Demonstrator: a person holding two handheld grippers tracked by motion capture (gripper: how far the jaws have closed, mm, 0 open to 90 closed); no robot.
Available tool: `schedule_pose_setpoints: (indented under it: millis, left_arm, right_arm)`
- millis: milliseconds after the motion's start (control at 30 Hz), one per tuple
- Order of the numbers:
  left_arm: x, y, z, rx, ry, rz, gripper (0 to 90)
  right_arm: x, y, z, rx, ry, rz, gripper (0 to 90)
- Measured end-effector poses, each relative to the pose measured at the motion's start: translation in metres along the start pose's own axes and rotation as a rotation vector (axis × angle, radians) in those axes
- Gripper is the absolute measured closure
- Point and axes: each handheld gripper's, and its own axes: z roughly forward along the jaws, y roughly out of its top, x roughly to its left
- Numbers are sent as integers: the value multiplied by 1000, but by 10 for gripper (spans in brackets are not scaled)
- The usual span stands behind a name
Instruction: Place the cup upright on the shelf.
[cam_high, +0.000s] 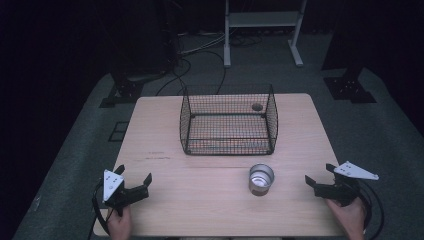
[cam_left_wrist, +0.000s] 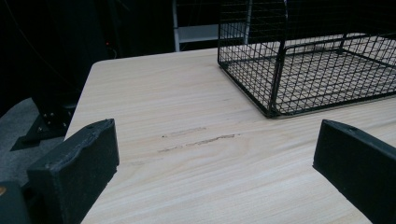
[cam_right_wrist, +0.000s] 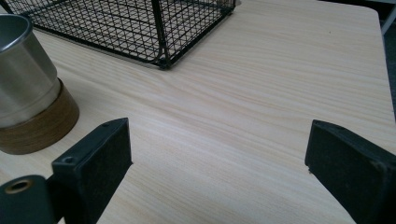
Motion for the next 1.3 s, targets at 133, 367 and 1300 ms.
schedule_pose_setpoints:
  millis: [133,367,1300]
  left_arm:
    - [-1,0,0,4,-4,3,0]
    - [0,-1,0,3,-9,2,0]
    - [2,-1,-3,0,-6,1,0]
  right_arm:
    - [0,-1,-1,-6,1,6,63]
    - [7,0,-3,-13,8,-7,63]
    - [38,15,-19,-48,78,-79,21]
